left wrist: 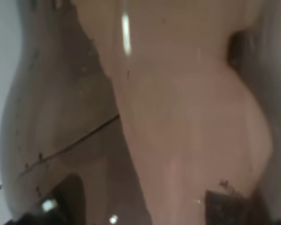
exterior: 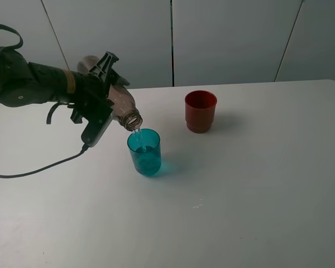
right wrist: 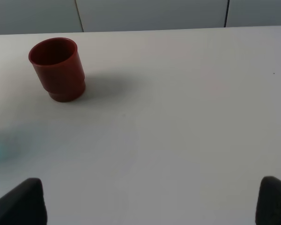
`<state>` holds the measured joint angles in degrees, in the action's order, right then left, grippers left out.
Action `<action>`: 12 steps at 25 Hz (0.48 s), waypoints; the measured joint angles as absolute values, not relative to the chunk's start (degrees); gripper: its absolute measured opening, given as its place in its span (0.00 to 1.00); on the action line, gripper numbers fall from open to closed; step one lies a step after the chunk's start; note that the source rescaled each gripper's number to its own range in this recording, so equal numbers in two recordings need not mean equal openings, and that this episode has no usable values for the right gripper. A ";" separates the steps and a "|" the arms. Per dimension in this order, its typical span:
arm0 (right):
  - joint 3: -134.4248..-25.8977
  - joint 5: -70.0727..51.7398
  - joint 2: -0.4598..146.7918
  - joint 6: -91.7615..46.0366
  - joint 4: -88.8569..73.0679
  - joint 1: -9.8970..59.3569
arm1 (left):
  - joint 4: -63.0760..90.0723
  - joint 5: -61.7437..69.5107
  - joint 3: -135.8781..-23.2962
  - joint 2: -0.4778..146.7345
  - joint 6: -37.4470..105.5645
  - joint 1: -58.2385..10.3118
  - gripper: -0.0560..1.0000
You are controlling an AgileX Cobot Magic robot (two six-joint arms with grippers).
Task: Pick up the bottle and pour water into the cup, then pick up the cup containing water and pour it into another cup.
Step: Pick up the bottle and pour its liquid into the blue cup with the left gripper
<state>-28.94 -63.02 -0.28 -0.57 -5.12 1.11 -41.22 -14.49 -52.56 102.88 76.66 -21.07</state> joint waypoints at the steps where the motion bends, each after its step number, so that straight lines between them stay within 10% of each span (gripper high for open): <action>1: -28.94 -63.02 -0.28 -0.57 -5.12 1.11 | -41.22 -14.79 -52.56 102.88 76.81 -21.07 0.06; 12: -28.94 -63.02 -0.28 -0.57 -5.12 1.11 | -41.22 -16.99 -53.29 102.95 78.16 -21.07 0.06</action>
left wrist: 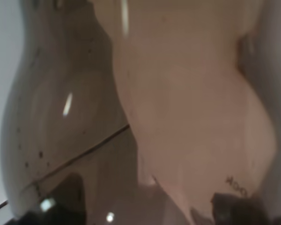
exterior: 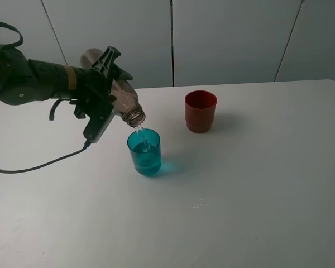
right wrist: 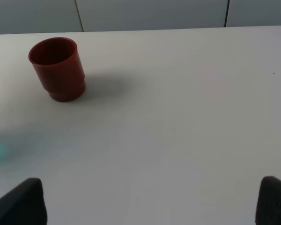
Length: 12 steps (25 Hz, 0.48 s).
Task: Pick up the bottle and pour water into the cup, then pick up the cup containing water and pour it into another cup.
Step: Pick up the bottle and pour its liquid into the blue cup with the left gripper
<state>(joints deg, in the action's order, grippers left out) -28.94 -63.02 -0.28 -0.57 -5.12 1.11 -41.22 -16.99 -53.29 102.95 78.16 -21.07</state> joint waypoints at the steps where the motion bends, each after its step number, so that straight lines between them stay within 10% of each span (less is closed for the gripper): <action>1: -28.94 -63.02 -0.28 -0.57 -5.12 1.11 | -41.22 -16.99 -53.29 102.95 78.38 -21.07 0.06; 12: -28.94 -63.02 -0.28 -0.57 -5.12 1.11 | -41.22 -18.22 -53.29 102.95 82.44 -21.07 0.05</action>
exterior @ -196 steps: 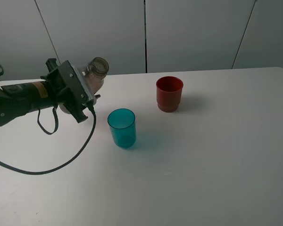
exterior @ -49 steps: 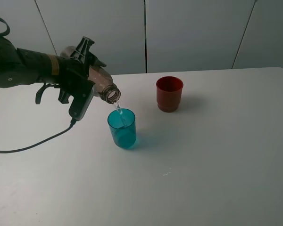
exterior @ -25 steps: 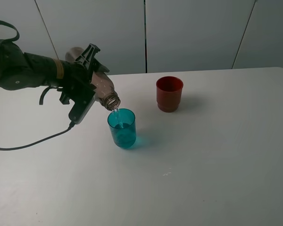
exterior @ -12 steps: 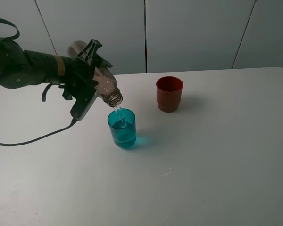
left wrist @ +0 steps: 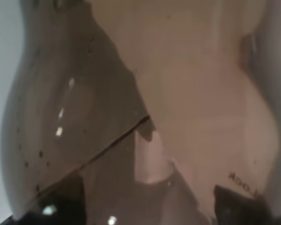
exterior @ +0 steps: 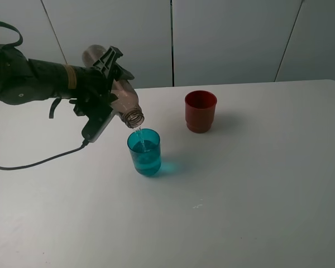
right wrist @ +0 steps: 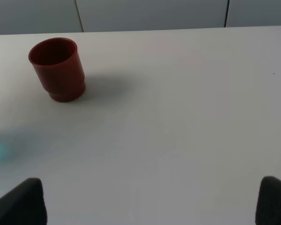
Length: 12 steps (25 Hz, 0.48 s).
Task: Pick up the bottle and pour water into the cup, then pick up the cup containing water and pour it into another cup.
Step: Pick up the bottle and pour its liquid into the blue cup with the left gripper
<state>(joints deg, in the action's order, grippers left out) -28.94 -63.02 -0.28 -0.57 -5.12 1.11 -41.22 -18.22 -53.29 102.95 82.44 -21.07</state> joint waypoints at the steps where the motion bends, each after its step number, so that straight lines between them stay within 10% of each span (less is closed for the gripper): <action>1: -28.94 -63.02 -0.28 -0.57 -5.12 1.11 | -41.22 -18.37 -53.29 102.95 82.59 -21.07 0.05; 12: -28.94 -63.02 -0.28 -0.57 -5.12 1.11 | -41.22 -20.78 -53.29 102.95 84.38 -21.07 0.05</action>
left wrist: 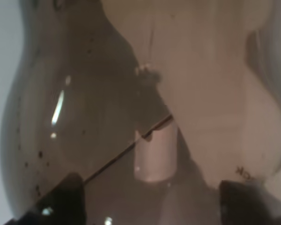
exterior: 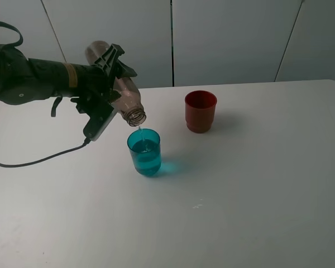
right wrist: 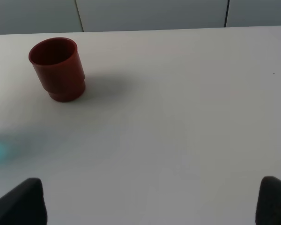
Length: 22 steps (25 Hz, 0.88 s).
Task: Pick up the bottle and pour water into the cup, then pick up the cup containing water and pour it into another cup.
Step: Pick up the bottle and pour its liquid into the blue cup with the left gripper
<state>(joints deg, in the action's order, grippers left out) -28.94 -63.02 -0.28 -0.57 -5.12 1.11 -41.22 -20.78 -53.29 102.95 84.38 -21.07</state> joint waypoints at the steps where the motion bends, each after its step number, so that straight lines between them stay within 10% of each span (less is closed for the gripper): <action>1: -28.94 -63.02 -0.28 -0.57 -5.12 1.11 | -41.22 -20.79 -53.29 102.95 84.94 -21.07 0.05; 22: -28.94 -63.02 -0.28 -0.57 -5.12 1.11 | -41.22 -21.68 -53.29 102.95 86.04 -21.07 0.05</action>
<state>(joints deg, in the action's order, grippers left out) -28.94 -63.02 -0.28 -0.57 -5.12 1.11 -41.22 -21.68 -53.29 102.95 86.04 -21.07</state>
